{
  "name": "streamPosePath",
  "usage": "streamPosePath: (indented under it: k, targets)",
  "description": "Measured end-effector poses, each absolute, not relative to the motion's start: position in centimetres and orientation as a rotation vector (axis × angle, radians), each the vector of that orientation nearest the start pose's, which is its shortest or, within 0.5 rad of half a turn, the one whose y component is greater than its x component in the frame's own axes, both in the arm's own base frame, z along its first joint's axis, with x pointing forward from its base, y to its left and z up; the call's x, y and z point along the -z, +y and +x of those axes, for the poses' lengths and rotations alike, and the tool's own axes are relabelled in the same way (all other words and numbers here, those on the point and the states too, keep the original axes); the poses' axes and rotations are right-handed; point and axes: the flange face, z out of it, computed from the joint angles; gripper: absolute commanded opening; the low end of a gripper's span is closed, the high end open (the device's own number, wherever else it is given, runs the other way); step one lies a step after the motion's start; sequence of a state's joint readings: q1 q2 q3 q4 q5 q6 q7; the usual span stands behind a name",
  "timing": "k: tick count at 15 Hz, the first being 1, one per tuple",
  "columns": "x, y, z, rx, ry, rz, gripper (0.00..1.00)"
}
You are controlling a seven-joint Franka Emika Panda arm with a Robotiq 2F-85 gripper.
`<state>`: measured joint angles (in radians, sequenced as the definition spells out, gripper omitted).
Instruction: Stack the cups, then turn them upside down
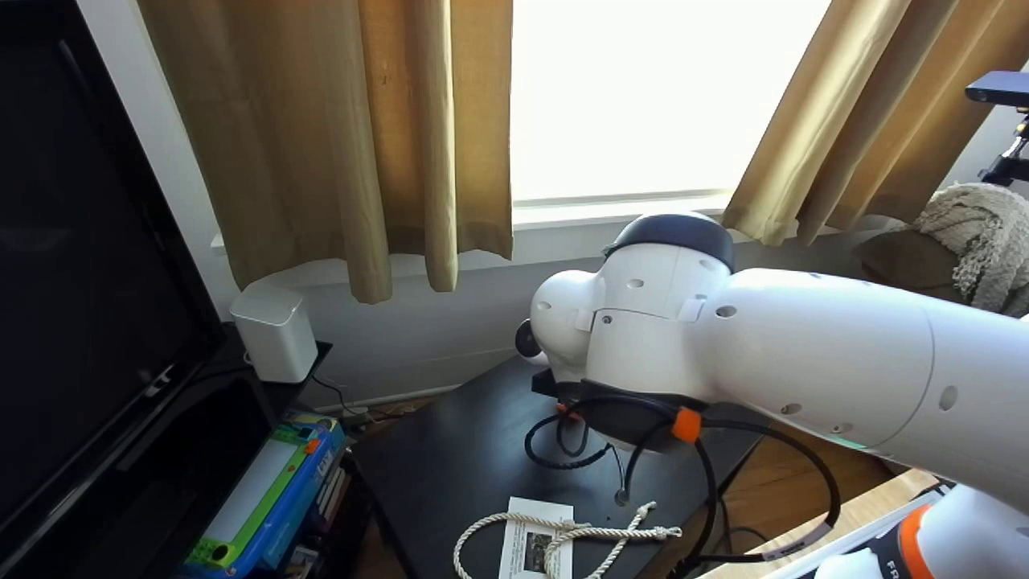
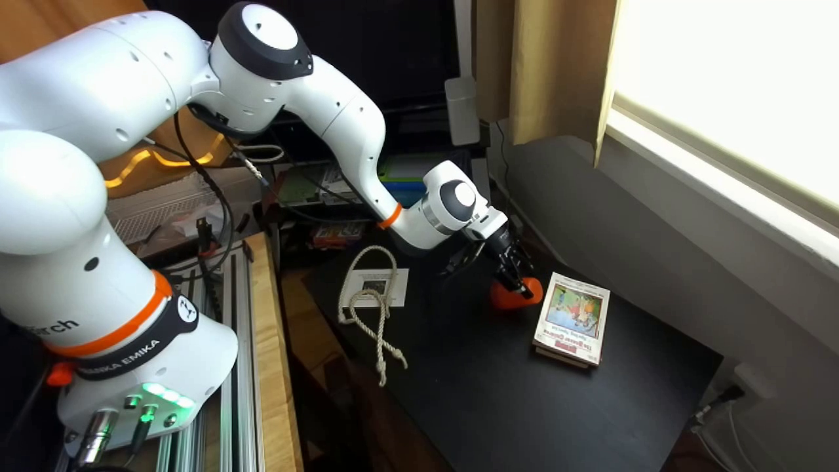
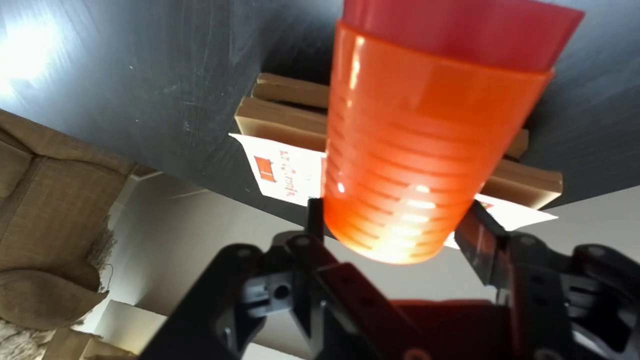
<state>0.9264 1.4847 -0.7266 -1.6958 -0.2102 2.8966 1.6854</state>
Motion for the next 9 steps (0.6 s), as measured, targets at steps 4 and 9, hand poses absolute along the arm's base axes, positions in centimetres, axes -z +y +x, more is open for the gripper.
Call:
streamPosePath:
  k: [4,9]
  targets:
    - [8.76,10.74,57.59,-0.826,-0.867,2.319,0.42]
    - [8.52,11.13,57.17,-0.883,-0.846,2.219,0.42]
